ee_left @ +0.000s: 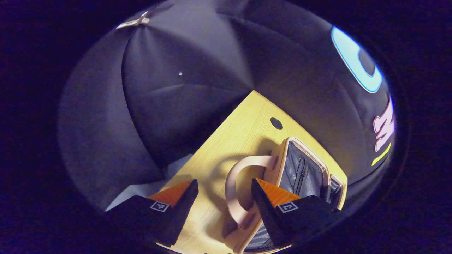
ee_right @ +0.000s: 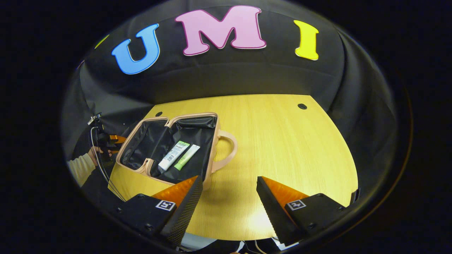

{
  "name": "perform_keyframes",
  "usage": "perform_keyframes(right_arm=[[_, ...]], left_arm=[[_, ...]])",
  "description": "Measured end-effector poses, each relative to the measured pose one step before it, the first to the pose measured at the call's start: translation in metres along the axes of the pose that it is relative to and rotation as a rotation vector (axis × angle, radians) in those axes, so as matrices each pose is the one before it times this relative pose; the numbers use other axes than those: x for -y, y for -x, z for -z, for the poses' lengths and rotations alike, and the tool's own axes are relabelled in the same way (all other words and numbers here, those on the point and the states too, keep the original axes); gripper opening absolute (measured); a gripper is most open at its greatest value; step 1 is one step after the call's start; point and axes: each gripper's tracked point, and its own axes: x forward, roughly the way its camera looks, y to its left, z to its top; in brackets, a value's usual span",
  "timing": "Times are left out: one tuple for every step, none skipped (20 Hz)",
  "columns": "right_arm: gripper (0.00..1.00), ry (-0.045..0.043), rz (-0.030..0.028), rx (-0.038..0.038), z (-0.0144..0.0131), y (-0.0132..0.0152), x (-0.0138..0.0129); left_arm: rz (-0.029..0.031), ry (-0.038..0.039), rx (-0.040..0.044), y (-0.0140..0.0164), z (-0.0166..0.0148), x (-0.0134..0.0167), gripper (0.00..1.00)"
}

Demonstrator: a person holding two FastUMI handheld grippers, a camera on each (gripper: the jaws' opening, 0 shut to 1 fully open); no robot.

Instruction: First open the suitcase, pack the skin care products into it, and then close the suitcase.

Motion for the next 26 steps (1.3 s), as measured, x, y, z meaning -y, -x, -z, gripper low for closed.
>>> perform_keyframes(right_arm=[[0.98,-0.00079,0.01624,0.00391,0.00289,0.00374,0.006],[0.98,-0.00093,0.01503,0.00016,0.00379,0.00422,0.00464],[0.98,0.00132,0.0118,-0.00639,0.00483,0.00315,0.00459],[0.97,-0.00159,0.01036,-0.00743,0.0042,0.0025,0.00514],[0.97,-0.00778,0.00799,-0.00319,0.002,0.0006,0.00409],[0.98,-0.01395,0.00958,-0.00278,0.00212,0.00035,0.00522],[0.98,-0.01393,0.00611,-0.003,0.0016,0.00019,0.0039],[0.98,-0.01636,0.00204,-0.00103,0.00106,0.00038,0.00383],[0.98,-0.00714,-0.00051,0.00201,-0.00013,0.00052,0.00255],[0.98,0.00043,-0.00137,0.00713,-0.00111,0.00003,0.00415],[0.98,0.00621,0.00015,0.00604,-0.00247,-0.00208,0.00434],[0.98,0.00555,-0.00266,0.00411,-0.00293,-0.00078,0.00505],[0.98,0.00079,-0.00773,0.00418,-0.00445,-0.00102,0.00373],[0.98,0.00068,-0.00834,0.00937,-0.00467,0.00038,0.00466],[0.98,0.00365,-0.00825,0.00848,-0.00449,0.00026,0.00358],[0.98,0.0046,-0.00972,0.01122,-0.00337,0.00032,0.00395],[0.98,0.00676,-0.00759,0.00966,-0.00317,0.00091,0.00458],[0.98,0.0072,-0.0049,0.0076,-0.0031,0.00168,0.00604],[0.98,0.00326,-0.00526,0.00953,-0.00355,0.00256,0.00606],[0.98,-0.00073,-0.00391,0.00766,-0.00325,0.00272,0.00745],[0.98,-0.00376,-0.00139,0.01228,-0.00318,0.00335,0.00817],[0.98,-0.00836,-0.00211,0.01239,-0.00369,0.00416,0.00843],[0.98,-0.01199,-0.00106,0.00925,-0.00242,0.00312,0.00743],[0.98,-0.0135,-0.00118,0.00672,-0.00177,0.00397,0.00832],[0.98,-0.00248,0.00115,0.015,-0.00442,0.00344,0.0081],[0.98,0.00712,0.00394,0.02219,-0.00442,0.00431,0.01033]], left_arm=[[0.01077,0.01722,0.00612,-0.00428,-0.00625,-0.00145,0.94],[0.01202,0.01579,0.01277,-0.00736,-0.00379,0.00161,0.91],[0.01605,0.02139,-0.00802,-0.00426,-0.00219,0.00317,0.83],[0.01879,0.02203,-0.01734,0.0018,0.00451,0.00563,0.78],[-0.00232,0.01319,-0.02248,-0.00082,0.00482,0.00115,0.72],[-0.01708,0.00122,-0.01923,-0.00116,0.00473,-0.00181,0.66],[-0.026,0.00231,-0.00705,-0.00161,0.00322,-0.00096,0.31],[-0.00661,-0.00399,0.01031,0.0028,0.00042,0.00186,0.22],[0.00545,-0.01538,0.0219,0.0077,-0.01116,0.00538,0.2],[0.01035,-0.02713,0.02664,0.00822,-0.00286,0.00759,0.18],[-0.00144,-0.04672,0.01824,0.01208,-0.00211,0.00824,0.14],[-0.01867,-0.05889,0.03581,0.01042,-0.00923,0.00271,0.12],[0.00402,-0.03694,0.02908,0.00655,-0.00854,0.00756,0.1],[0.00789,-0.01979,0.03003,0.01454,-0.01381,0.00915,0.1],[0.01157,-0.02181,0.02526,0.01363,-0.01611,0.00896,0.09],[0.01464,-0.02521,0.02555,0.01471,-0.01434,0.01153,0.08],[0.01927,-0.03088,0.01767,0.01829,-0.00893,0.01189,0.08],[0.01768,-0.03652,0.02012,0.01561,-0.00989,0.01576,0.08],[0.0164,-0.03349,0.02059,0.01908,-0.00574,0.02351,0.05],[0.0202,-0.03349,0.01144,0.01774,-0.0071,0.02213,0.08],[0.01973,-0.03231,0.00995,0.01902,-0.01076,0.02295,0.08],[0.02461,-0.03344,0.0093,0.01526,-0.00706,0.02018,0.08],[0.02849,-0.02727,0.00907,0.01353,-0.00924,0.0222,0.08],[0.03013,-0.02131,0.00363,0.0102,-0.00595,0.02075,0.08],[0.02444,-0.01377,-0.00177,0.0085,0.00026,0.01909,0.08],[0.0323,-0.00621,-0.00756,0.00779,0.00103,0.0216,0.08]])
